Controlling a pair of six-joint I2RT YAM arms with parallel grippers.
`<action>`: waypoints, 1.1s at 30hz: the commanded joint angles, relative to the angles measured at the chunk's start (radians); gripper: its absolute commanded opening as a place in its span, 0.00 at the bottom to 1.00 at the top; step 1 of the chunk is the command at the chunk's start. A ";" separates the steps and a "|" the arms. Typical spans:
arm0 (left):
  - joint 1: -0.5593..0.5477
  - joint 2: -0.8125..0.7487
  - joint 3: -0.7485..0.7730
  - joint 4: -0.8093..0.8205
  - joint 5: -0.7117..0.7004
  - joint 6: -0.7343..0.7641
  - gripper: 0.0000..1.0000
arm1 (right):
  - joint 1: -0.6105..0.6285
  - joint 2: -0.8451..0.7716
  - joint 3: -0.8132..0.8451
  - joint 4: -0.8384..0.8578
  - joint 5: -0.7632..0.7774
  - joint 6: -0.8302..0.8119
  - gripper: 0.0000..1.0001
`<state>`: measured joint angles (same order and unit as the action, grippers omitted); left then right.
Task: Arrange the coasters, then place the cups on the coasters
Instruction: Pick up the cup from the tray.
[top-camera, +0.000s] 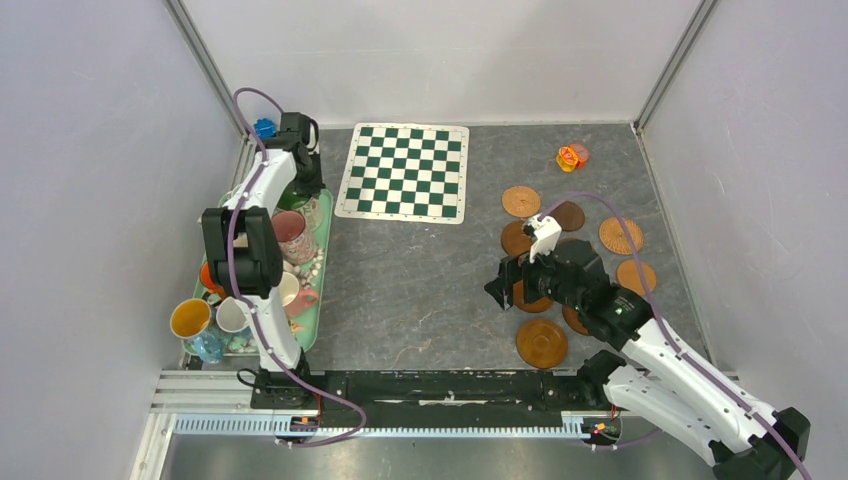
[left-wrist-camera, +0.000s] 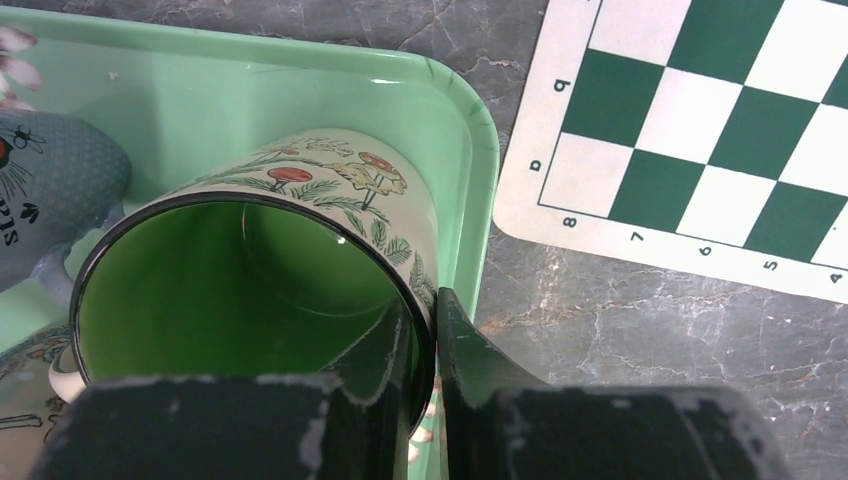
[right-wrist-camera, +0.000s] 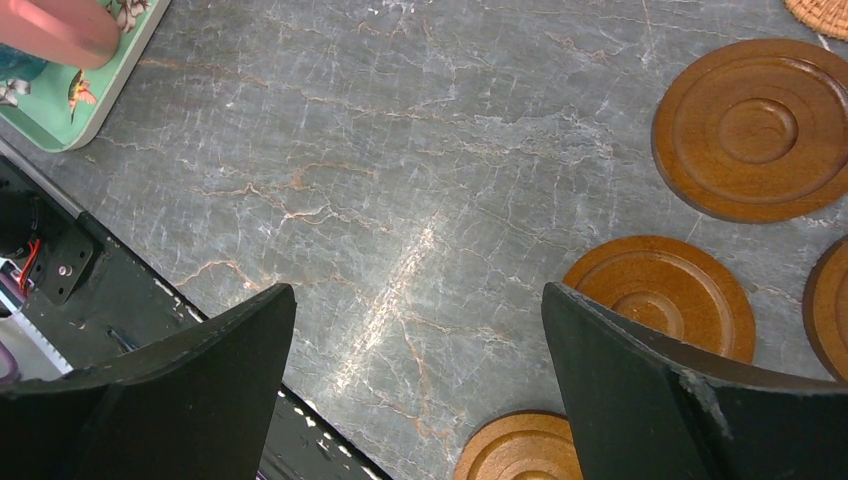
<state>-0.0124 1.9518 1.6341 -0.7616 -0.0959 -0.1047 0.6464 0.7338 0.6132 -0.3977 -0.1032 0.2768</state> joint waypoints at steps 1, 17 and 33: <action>-0.003 -0.063 0.104 0.000 -0.017 0.077 0.02 | 0.007 -0.021 0.031 0.003 0.024 -0.001 0.96; -0.134 -0.147 0.287 -0.086 0.012 0.009 0.02 | 0.006 0.007 0.108 -0.063 0.172 -0.002 0.98; -0.642 -0.384 -0.020 -0.138 -0.070 0.017 0.02 | 0.005 -0.024 0.148 -0.138 0.355 0.099 0.98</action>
<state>-0.5579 1.7058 1.6894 -0.9134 -0.0845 -0.0868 0.6464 0.7429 0.7162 -0.5304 0.1955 0.3317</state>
